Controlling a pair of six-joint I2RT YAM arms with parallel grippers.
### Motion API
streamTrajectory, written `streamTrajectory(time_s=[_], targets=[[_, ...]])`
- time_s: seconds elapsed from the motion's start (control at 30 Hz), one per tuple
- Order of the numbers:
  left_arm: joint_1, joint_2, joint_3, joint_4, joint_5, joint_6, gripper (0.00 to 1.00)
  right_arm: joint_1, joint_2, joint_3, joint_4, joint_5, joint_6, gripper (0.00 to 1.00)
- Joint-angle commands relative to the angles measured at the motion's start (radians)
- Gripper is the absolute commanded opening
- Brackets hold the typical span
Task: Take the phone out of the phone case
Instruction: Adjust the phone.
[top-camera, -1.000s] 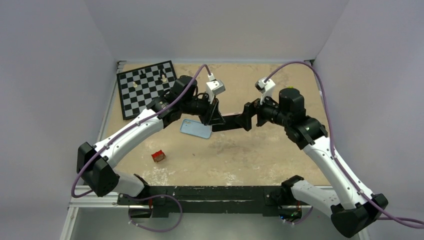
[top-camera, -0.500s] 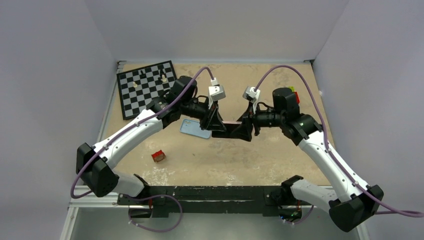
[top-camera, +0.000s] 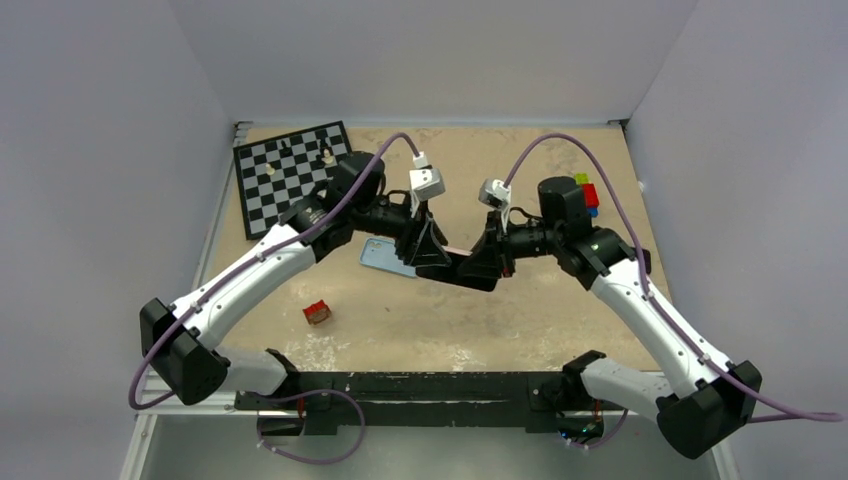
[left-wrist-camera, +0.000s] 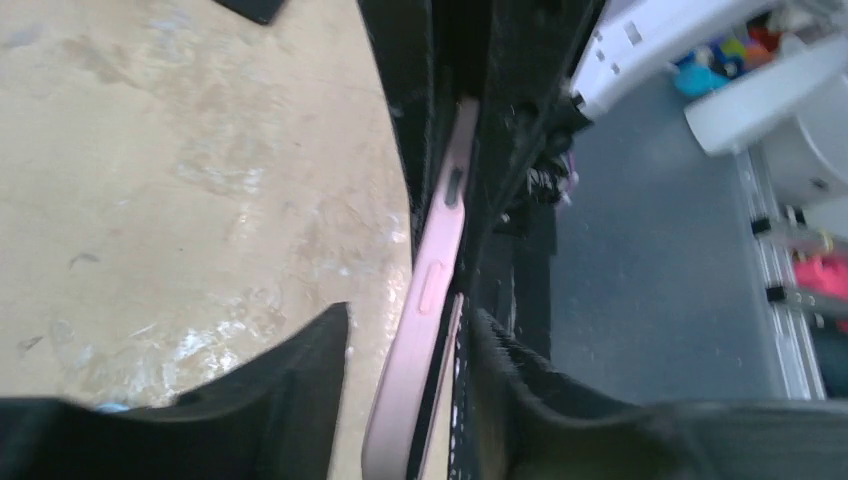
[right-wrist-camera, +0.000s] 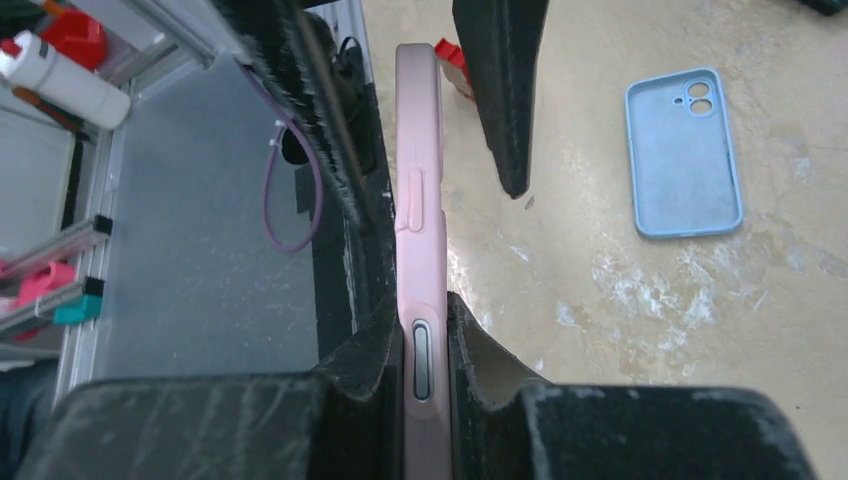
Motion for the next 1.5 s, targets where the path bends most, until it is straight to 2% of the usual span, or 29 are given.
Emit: streamTrajectory(time_s=[0.0, 0.03, 0.07, 0.27, 0.4, 0.47, 0.53, 0.63, 0.73, 0.83, 0.93, 1.1, 1.47], targets=[[0.010, -0.059, 0.043, 0.128, -0.204, -0.062, 0.78, 0.007, -0.002, -0.060, 0.181, 0.063, 0.195, 0.00], [0.012, -0.068, 0.043, 0.131, -0.240, -0.075, 0.96, 0.008, -0.023, -0.093, 0.259, 0.087, 0.256, 0.00], [0.015, -0.079, 0.040, 0.138, -0.267, -0.089, 1.00, 0.007, -0.049, -0.125, 0.338, 0.121, 0.322, 0.00], [0.029, -0.147, -0.013, 0.178, -0.577, -0.212, 1.00, 0.006, -0.184, -0.261, 0.683, 0.372, 0.691, 0.00], [0.031, -0.172, -0.052, 0.189, -0.710, -0.323, 0.91, 0.007, -0.257, -0.379, 0.966, 0.508, 0.927, 0.00], [0.031, -0.186, -0.079, 0.240, -0.687, -0.363, 0.90, 0.007, -0.265, -0.430, 1.106, 0.547, 1.006, 0.00], [0.031, -0.195, -0.110, 0.303, -0.630, -0.397, 0.93, 0.007, -0.244, -0.460, 1.209, 0.557, 1.063, 0.00], [0.034, -0.196, -0.136, 0.372, -0.552, -0.444, 0.97, 0.009, -0.186, -0.484, 1.355, 0.532, 1.129, 0.00], [0.041, -0.196, -0.171, 0.495, -0.454, -0.502, 0.98, 0.019, -0.133, -0.492, 1.476, 0.506, 1.168, 0.00], [0.063, -0.199, -0.226, 0.644, -0.368, -0.590, 0.91, 0.034, -0.113, -0.517, 1.580, 0.516, 1.190, 0.00], [0.108, -0.182, -0.274, 0.808, -0.279, -0.694, 0.73, 0.051, -0.102, -0.530, 1.630, 0.520, 1.190, 0.00], [0.140, -0.125, -0.291, 0.974, -0.166, -0.820, 0.53, 0.088, -0.084, -0.563, 1.700, 0.563, 1.183, 0.00], [0.138, -0.066, -0.268, 1.028, -0.088, -0.866, 0.37, 0.135, 0.005, -0.571, 1.815, 0.635, 1.182, 0.00]])
